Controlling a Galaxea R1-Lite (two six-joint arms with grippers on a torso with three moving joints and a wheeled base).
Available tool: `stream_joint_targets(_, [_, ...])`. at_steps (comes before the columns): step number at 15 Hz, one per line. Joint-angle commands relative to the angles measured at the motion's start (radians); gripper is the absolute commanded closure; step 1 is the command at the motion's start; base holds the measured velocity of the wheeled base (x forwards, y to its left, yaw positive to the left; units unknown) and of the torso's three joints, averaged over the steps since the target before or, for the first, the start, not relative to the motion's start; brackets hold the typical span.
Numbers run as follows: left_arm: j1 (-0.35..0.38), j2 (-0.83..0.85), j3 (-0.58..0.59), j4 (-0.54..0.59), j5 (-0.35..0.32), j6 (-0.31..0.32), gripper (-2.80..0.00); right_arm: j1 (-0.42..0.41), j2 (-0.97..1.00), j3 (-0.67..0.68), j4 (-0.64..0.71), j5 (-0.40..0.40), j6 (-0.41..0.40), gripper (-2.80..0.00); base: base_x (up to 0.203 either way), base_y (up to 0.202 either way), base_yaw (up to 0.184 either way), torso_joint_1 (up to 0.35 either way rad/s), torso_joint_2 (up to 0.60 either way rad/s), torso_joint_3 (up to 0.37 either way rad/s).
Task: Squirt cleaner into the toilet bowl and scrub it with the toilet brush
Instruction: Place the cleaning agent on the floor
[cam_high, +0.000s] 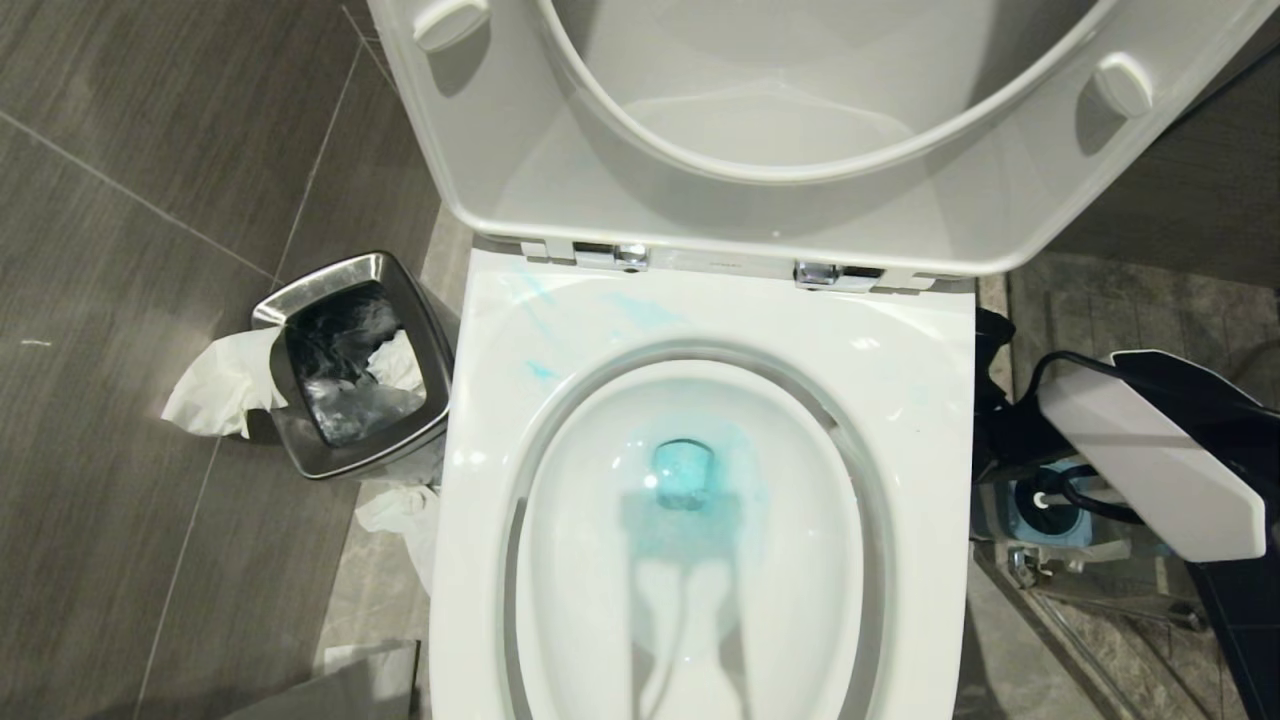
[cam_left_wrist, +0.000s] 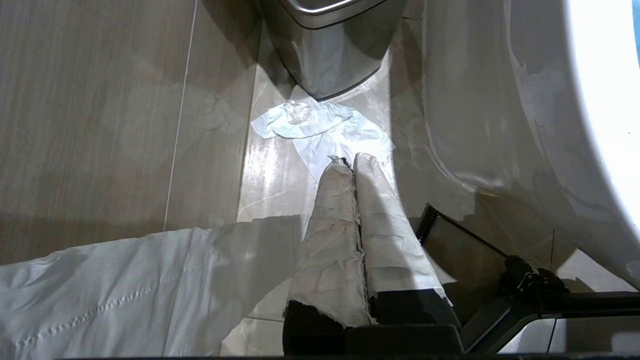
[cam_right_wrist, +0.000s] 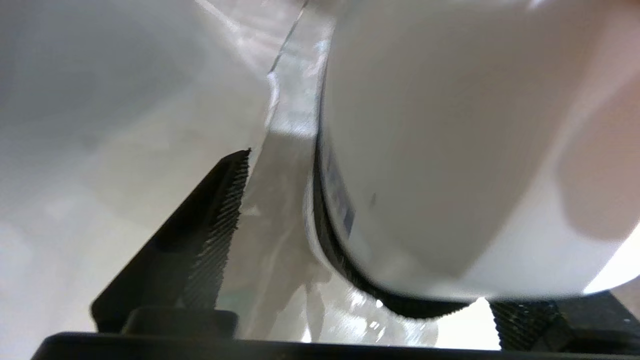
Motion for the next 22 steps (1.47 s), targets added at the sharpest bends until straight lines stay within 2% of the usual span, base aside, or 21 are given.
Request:
stream_joint_targets(1, [0.000, 0.002, 0.000, 0.000, 0.000, 0.000, 0.00, 0.012, -0.016, 0.035, -0.017, -0.001, 0.000, -2.80, 0.000, 0.000, 0.000, 0.000, 0.00, 0.000])
stream_joint_targets(12, [0.000, 0.002, 0.000, 0.000, 0.000, 0.000, 0.00, 0.024, -0.168, 0.423, -0.189, -0.001, 0.000, -2.80, 0.000, 0.000, 0.000, 0.000, 0.00, 0.000])
stream_joint_targets(17, [0.000, 0.002, 0.000, 0.000, 0.000, 0.000, 0.00, 0.044, -0.316, 0.726, -0.299, -0.016, -0.001, -2.80, 0.000, 0.000, 0.000, 0.000, 0.00, 0.000])
stream_joint_targets(22, [0.000, 0.002, 0.000, 0.000, 0.000, 0.000, 0.00, 0.052, -0.558, 0.982, -0.323, -0.058, -0.001, -2.80, 0.000, 0.000, 0.000, 0.000, 0.00, 0.000])
